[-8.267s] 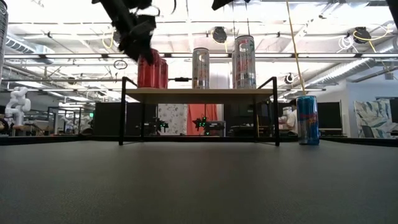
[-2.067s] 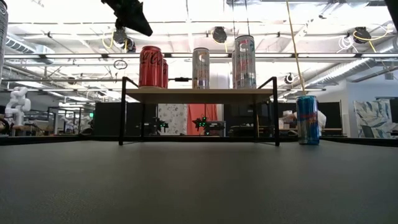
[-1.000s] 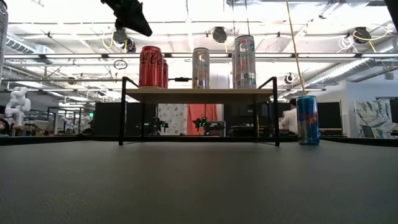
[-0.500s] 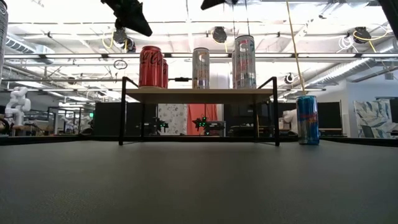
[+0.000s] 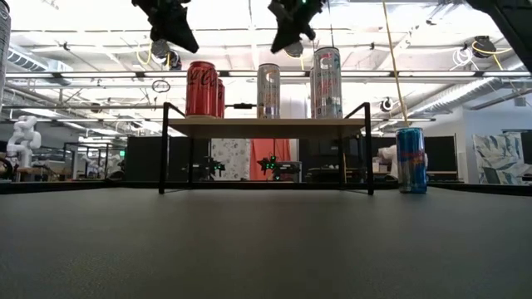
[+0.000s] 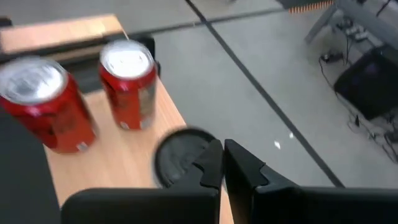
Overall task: Place canned beverage on shelf
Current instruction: Adjust the white yellow soda can on the shelf, then put the top blue soda can on the shelf
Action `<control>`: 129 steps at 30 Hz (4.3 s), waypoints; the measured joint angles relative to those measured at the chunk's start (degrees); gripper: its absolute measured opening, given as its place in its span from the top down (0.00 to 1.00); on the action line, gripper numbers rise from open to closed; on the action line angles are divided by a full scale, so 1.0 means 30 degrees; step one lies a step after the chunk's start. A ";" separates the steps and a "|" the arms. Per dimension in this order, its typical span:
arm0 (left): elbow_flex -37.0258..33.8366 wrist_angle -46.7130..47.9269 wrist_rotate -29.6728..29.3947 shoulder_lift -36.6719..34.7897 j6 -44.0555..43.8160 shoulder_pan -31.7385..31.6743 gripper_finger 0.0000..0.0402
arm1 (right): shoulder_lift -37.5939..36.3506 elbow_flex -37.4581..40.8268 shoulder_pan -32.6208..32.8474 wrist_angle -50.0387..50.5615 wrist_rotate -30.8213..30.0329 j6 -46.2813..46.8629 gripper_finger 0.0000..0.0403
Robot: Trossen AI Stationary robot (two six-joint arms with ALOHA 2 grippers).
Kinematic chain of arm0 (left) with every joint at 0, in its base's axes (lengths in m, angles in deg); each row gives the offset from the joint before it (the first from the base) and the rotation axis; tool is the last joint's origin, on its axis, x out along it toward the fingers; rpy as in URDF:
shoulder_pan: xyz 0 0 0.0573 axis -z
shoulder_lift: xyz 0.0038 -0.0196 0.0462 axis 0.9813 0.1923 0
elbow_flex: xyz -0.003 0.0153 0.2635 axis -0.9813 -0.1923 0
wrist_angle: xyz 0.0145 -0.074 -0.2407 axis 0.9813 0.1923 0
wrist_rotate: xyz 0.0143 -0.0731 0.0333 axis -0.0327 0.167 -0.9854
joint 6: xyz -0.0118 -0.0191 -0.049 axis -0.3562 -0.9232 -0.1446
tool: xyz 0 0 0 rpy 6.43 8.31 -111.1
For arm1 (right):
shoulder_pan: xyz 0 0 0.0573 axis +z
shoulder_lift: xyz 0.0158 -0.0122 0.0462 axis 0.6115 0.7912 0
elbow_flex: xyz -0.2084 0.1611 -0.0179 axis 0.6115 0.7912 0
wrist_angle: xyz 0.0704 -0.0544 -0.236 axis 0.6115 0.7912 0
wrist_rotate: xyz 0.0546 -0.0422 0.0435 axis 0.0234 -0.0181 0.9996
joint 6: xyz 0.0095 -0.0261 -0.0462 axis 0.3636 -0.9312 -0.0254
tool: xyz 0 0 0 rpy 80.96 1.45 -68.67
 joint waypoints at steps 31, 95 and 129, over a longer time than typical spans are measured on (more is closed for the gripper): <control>0.0000 0.0239 0.0000 0.0000 0.0007 0.0007 0.80 | 0.1588 0.0007 -0.0676 0.3967 -0.0003 0.2217 1.00; 0.0000 0.0239 0.0000 0.0007 0.0146 0.0005 0.80 | 0.2222 0.0007 -0.0301 0.1738 0.1309 0.2064 1.00; 0.0000 0.0709 0.0000 0.0007 0.0138 0.0000 0.80 | 0.1756 0.0000 -0.0120 0.1210 0.0244 0.1947 1.00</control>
